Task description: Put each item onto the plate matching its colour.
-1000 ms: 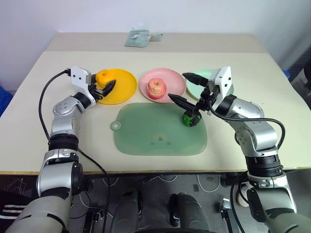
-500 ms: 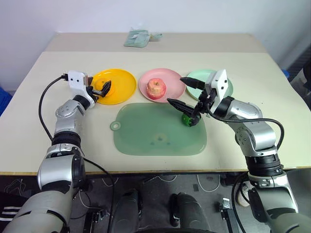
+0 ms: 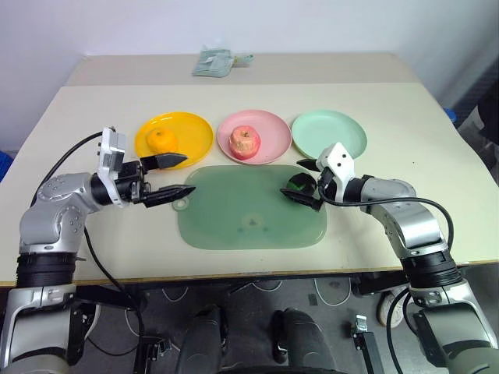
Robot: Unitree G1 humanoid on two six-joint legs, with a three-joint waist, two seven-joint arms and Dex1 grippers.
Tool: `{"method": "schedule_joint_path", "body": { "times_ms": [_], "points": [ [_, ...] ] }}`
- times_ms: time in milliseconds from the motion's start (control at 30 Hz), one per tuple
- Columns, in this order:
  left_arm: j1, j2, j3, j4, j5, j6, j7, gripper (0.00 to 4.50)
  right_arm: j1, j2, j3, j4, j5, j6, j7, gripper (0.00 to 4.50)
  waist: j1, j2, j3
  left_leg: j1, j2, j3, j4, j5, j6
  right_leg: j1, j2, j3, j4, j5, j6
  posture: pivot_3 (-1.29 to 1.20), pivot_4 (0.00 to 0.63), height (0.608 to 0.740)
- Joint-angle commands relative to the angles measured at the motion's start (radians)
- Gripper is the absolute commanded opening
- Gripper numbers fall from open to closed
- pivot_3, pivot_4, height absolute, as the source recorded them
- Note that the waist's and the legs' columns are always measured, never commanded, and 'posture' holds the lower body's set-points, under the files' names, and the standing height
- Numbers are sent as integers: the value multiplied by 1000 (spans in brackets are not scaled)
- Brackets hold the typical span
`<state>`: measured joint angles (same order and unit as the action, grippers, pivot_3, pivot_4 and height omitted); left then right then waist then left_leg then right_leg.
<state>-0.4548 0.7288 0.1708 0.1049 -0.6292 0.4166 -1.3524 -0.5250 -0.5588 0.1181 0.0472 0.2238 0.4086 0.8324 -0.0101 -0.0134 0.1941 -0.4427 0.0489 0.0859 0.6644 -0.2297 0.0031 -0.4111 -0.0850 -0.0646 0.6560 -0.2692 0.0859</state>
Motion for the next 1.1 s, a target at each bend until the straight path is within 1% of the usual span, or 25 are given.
{"method": "schedule_joint_path", "body": {
  "times_ms": [33,300,400,567,600,700,767,800,1000,1100],
  "points": [
    [16,2,8,-77,-32,26,10,4446,-16,-21,16,19,-39,-12,11,4500,0,0,0,0,0,0,0,0,0,0,0,0,0,0,0,0,150,740],
    [20,-26,12,-85,-16,-2,42,4446,-17,-7,9,33,-54,-12,7,4500,-2,0,0,0,0,0,0,0,0,0,0,0,0,0,0,0,150,740],
    [9,-38,10,-84,-15,-7,55,4500,-14,2,-2,19,-36,-8,7,3668,-1,0,0,0,0,0,0,0,0,0,0,0,0,0,0,0,150,740],
    [3,-39,10,-89,-25,3,58,4500,-19,8,-27,-2,-17,2,-2,3668,-2,0,0,0,0,0,0,0,0,0,0,0,0,0,0,0,150,740],
    [-3,-43,11,-82,-20,-4,67,4500,-29,19,-48,2,0,6,-13,3668,-1,0,0,0,0,0,0,0,0,0,0,0,0,0,0,0,150,740],
    [-38,-72,27,-51,-20,-7,123,4500,-93,64,-118,62,1,-40,-113,3668,-1,0,0,0,0,0,0,0,0,0,0,0,0,0,0,0,150,740],
    [-47,-84,20,-32,6,-38,142,4500,-167,86,-163,170,-43,-83,-236,3668,-3,0,0,0,0,0,0,0,0,0,0,0,0,0,0,0,150,740],
    [-46,-88,14,-29,14,-46,146,4500,-195,88,-173,220,-61,-102,-273,3668,-4,0,0,0,0,0,0,0,0,0,0,0,0,0,0,0,150,740],
    [-27,-102,9,-52,17,-57,154,4500,-309,102,-230,430,-83,-204,-391,3668,-4,0,0,-1,0,2,-2,1,-2,-1,0,1,-2,0,0,0,150,740],
    [-22,-104,15,-51,36,-74,186,4500,-342,95,-213,529,-130,-268,-434,3668,-5,0,0,-1,0,3,-2,1,-1,-1,0,1,-2,0,0,0,150,740]
  ]
}}
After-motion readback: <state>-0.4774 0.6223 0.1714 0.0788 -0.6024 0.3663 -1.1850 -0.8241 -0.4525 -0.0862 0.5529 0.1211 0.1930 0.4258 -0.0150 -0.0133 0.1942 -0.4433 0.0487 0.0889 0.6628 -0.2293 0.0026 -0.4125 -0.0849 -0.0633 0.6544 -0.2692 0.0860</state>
